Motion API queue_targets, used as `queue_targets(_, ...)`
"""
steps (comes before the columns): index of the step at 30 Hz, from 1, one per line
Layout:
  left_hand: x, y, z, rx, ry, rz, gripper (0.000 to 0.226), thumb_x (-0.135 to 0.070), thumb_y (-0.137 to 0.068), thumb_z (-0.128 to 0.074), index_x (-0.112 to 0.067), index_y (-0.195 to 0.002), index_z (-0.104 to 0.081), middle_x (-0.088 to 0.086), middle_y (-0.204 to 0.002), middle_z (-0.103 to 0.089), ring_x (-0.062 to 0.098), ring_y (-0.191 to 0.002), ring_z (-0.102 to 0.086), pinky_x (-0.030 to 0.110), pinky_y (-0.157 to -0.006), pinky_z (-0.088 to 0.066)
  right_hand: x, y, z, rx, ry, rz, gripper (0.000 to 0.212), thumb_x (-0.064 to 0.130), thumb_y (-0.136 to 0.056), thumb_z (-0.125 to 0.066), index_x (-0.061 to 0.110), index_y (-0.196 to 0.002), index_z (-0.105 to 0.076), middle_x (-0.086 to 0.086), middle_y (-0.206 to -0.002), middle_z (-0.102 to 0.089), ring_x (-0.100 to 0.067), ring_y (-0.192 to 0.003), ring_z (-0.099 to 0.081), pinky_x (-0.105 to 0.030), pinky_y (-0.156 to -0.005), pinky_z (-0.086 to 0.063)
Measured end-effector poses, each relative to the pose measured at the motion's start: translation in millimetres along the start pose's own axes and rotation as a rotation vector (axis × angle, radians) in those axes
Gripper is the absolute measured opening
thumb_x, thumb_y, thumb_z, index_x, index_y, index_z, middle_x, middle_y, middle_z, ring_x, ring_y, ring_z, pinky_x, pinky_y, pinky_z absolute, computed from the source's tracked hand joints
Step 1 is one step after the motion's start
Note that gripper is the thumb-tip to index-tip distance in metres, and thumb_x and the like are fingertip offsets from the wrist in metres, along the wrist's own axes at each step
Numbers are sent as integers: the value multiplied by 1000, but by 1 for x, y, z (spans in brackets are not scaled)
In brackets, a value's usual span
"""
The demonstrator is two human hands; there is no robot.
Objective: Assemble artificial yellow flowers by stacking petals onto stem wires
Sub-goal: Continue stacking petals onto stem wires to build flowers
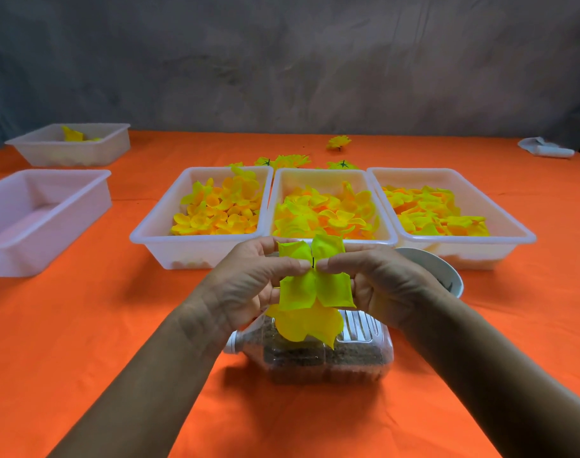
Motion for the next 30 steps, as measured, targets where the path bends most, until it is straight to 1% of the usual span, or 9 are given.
queue_targets(3,-1,0,4,-14,-17,11,42,6,-66,-64,-2,-106,-57,16,-85,-67,18,-61,-69,28,-44,-54,-1,1,2,-1,30,-2,24,-1,-79,-62,3,-102,-68,-14,-85,-72,-23,-63,-69,-30,-56,-57)
queue_targets(6,-2,-1,7,-26,-61,20,30,9,-75,-62,-4,-101,-58,17,-84,-66,20,-60,-69,29,-45,-54,-4,2,4,-2,41,-8,21,0,-78,-63,5,-98,-69,-13,-82,-73,-22,-63,-71,-29,-55,-56)
queue_targets(11,-3,-3,9,-29,-116,35,43,-1,-57,-69,-5,-99,-61,15,-83,-68,21,-62,-69,30,-46,-55,-5,3,6,-17,30,-32,14,3,-80,-63,8,-93,-67,-10,-78,-73,-20,-59,-70,-30,-54,-58)
queue_targets(13,-4,-7,10,-42,-161,32,44,-4,-54,-71,-6,-97,-62,12,-80,-69,21,-68,-68,33,-56,-57,-4,5,8,-32,51,-31,11,5,-79,-65,10,-89,-65,-8,-74,-72,-17,-57,-69,-26,-53,-56)
queue_targets(16,-9,-12,14,-83,-246,22,36,-1,-60,-73,-11,-92,-62,11,-86,-65,26,-88,-61,42,-84,-50,-3,9,8,-26,89,-25,13,5,-77,-67,14,-86,-64,-5,-71,-71,-14,-53,-65,-21,-47,-52)
queue_targets(21,-8,-17,11,-42,-354,64,25,-1,-72,-72,-17,-90,-66,1,-76,-67,14,-67,-65,32,-66,-52,-6,14,5,0,127,-36,28,0,-75,-68,14,-99,-64,-4,-74,-72,-13,-54,-66,-19,-45,-48)
queue_targets(26,-6,-13,14,-68,-374,68,28,-3,-69,-74,-16,-92,-66,11,-95,-65,28,-94,-61,53,-90,-47,-5,14,7,-21,158,-22,22,-2,-76,-68,15,-91,-64,-2,-70,-70,-12,-53,-65,-18,-45,-47)
queue_targets(28,-5,-10,15,-61,-377,66,36,-8,-60,-77,-15,-94,-66,11,-96,-66,25,-91,-63,51,-82,-51,-5,13,7,-30,162,-12,20,1,-77,-69,16,-89,-65,-2,-72,-71,-13,-55,-65,-19,-47,-48)
queue_targets(30,-6,-7,16,-46,-365,49,48,-15,-49,-77,-14,-95,-65,7,-87,-66,15,-74,-67,34,-59,-55,-5,13,7,-36,169,-8,20,2,-77,-69,16,-91,-65,-2,-74,-71,-14,-57,-66,-19,-50,-49)
Point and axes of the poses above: each hand's wrist, its own y-axis away from the middle knuckle, its own z-axis out of the back of the hand, x = y × z, the point moved 8 cm from there along -y, towards the middle knuckle
